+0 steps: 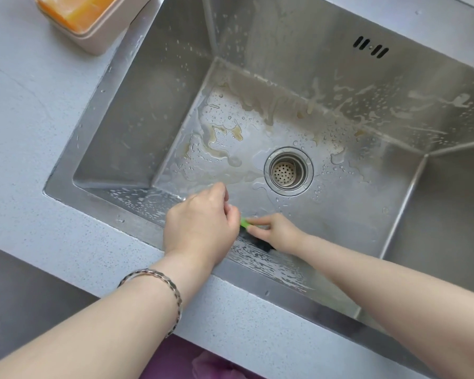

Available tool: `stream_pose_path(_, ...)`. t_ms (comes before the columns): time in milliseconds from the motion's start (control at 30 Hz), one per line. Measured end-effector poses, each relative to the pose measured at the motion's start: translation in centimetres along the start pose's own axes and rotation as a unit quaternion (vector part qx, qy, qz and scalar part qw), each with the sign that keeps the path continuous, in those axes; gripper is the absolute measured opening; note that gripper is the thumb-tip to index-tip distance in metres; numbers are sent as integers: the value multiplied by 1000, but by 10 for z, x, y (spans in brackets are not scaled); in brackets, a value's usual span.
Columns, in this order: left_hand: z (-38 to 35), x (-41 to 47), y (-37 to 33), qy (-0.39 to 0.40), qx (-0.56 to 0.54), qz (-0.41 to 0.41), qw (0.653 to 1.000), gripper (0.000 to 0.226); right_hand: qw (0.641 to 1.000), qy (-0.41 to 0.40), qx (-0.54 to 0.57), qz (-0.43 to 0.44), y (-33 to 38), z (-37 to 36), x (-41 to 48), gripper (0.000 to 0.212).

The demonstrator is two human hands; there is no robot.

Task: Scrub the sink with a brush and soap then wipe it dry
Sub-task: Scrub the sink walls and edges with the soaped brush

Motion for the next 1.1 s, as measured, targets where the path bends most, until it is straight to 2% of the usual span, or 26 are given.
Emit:
stream_pose_path(133, 0, 0, 0, 5, -5, -4, 1000, 16, 996, -33, -29, -72, -46, 30, -44, 33)
stream_pose_path(267, 0, -1, -1, 10, 2, 0, 1000, 18, 1000, 7, -23, -1, 0, -6, 5, 34)
stream_pose_path(367, 1, -2, 0, 7, -7, 3, 1000, 19, 1000, 14, 14, 13, 7, -5, -3, 30)
stream_pose_path(533, 3, -2, -3, 7, -1, -11, 1000, 24, 993, -56, -45, -97, -77, 56, -73, 29)
stream_pose_path(633, 2, -4, -13, 27, -3, -11, 1000, 24, 991, -59, -52, -110, -62, 44, -67, 33)
stream_pose_path(767, -6, -7, -25, 43, -1, -27, 999, 21, 998, -13, 17, -63, -30, 37, -82, 22)
stream_pose_path(833, -7, -7, -25, 36, -6, -30, 999, 20, 992, -18, 23, -122, -48, 57, -99, 19)
stream_pose_path(900, -6, -9, -25, 24, -10, -37, 999, 19, 981, -44, -20, -189, -64, 67, -108, 25)
stream_pose_path(967, -5, -11, -26, 9, -17, -40, 999, 18, 985, -55, -45, -159, -57, 61, -107, 27)
stream_pose_path(1033, -4, -12, -26, 1, -22, -40, 999, 18, 995, -30, -28, -91, -33, 54, -117, 26)
stream_pose_path(1100, -3, -12, -26, -4, -25, -41, 999, 19, 998, -1, -19, -68, -18, 62, -138, 27)
Point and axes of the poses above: each hand's wrist, its own x-axis towards the middle knuckle, its own z-axis out of the back of the hand, y = z × x, the point moved 3 cm from there along x, towards the middle knuckle, and after that the axes turned 9 degrees about x, right-handed, at the moved point
